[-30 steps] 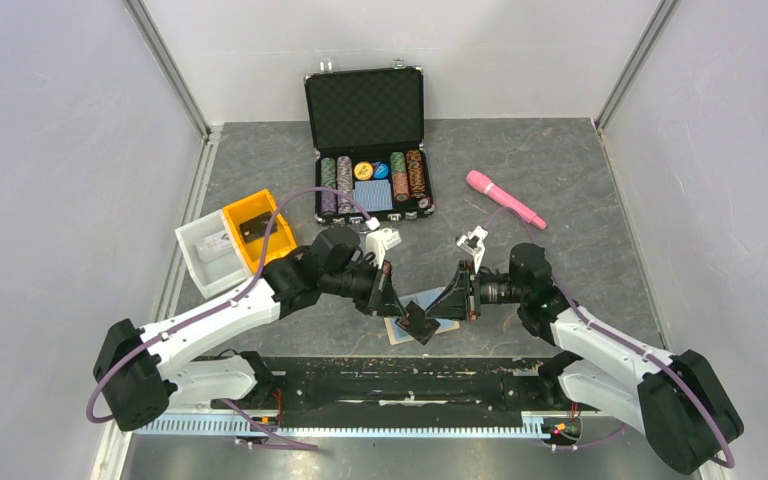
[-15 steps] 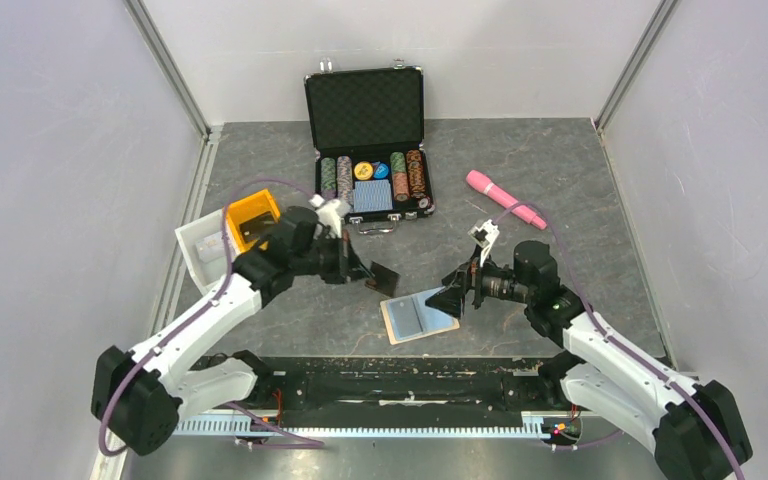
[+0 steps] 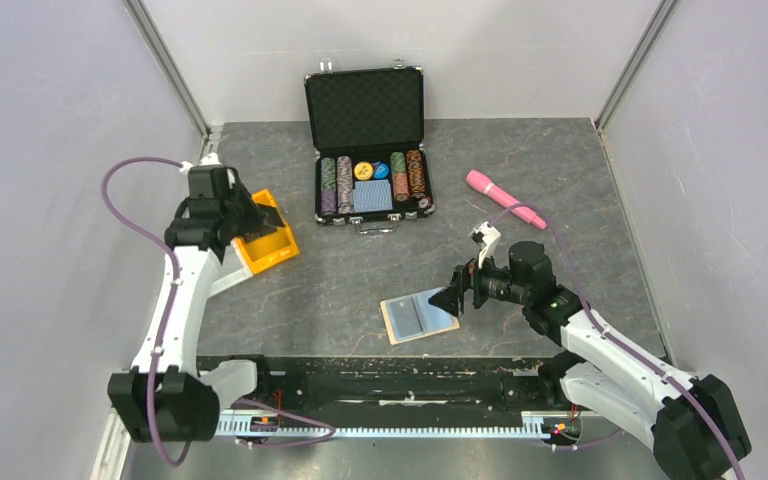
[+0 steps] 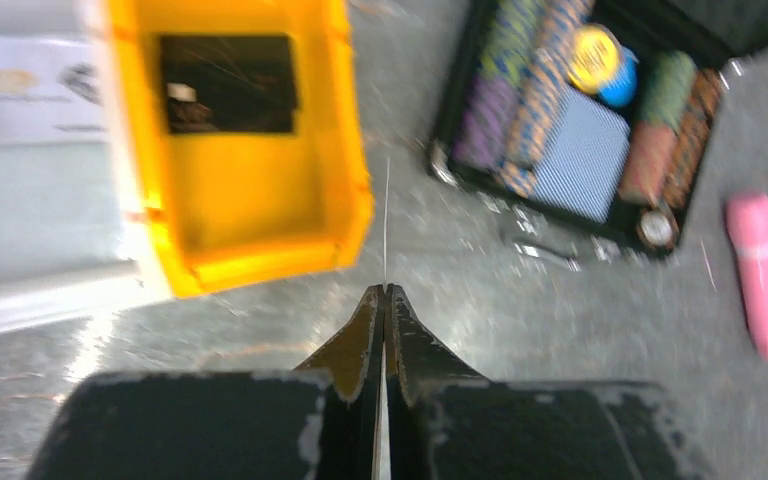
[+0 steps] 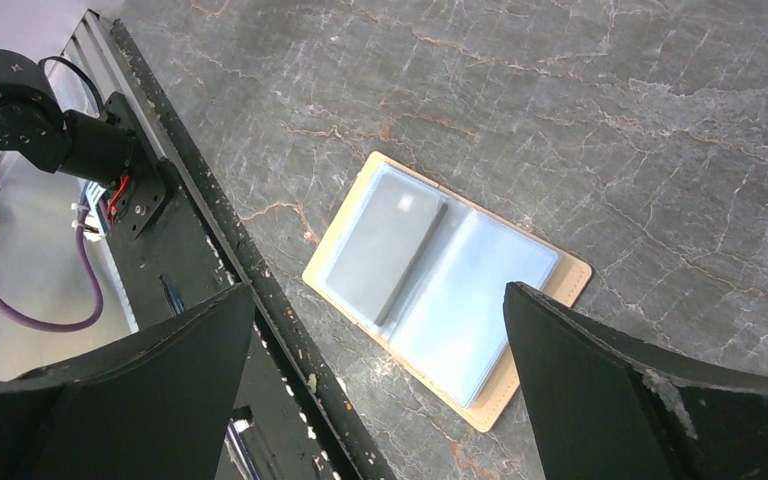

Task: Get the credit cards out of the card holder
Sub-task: Place the credit card in the storage box.

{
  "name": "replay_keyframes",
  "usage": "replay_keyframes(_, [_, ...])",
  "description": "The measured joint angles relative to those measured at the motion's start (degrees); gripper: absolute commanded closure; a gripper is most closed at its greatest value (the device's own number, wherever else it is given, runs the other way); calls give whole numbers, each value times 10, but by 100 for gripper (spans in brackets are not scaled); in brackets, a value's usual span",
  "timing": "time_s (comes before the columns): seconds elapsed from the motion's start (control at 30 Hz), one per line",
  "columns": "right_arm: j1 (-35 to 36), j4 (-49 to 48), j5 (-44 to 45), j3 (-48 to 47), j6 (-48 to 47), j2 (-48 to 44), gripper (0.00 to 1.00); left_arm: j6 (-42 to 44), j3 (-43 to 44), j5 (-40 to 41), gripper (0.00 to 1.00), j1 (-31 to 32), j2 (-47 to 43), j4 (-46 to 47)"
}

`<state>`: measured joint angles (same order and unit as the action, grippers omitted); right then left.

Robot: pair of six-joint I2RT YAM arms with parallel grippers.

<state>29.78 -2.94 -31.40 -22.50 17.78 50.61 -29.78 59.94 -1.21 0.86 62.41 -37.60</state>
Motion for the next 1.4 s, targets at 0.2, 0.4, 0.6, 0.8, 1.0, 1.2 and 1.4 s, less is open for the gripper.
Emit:
replay_keyframes(0.2, [0,5,-5,0,-5,5,2,15,52,17,98,-80,108,2])
replay_keyframes(0.4, [0,7,-12,0,-5,5,2,17,95,16,98,-92,204,5])
replay_keyframes(0.6, [0,9,-12,0,-1,5,2,17,102,22,98,-95,254,33])
replay_keyframes(0.8, [0,8,-8,0,7,3,2,17,103,41,98,-97,287,45])
replay_keyframes(1.0, [0,-1,-7,0,18,0,2,17,103,41,96,-98,298,67])
replay_keyframes(1.2, [0,-1,-7,0,22,-2,2,17,103,40,93,-98,328,68])
replay_keyframes(1.4, [0,-1,-6,0,22,-12,2,18,105,37,92,-98,331,76])
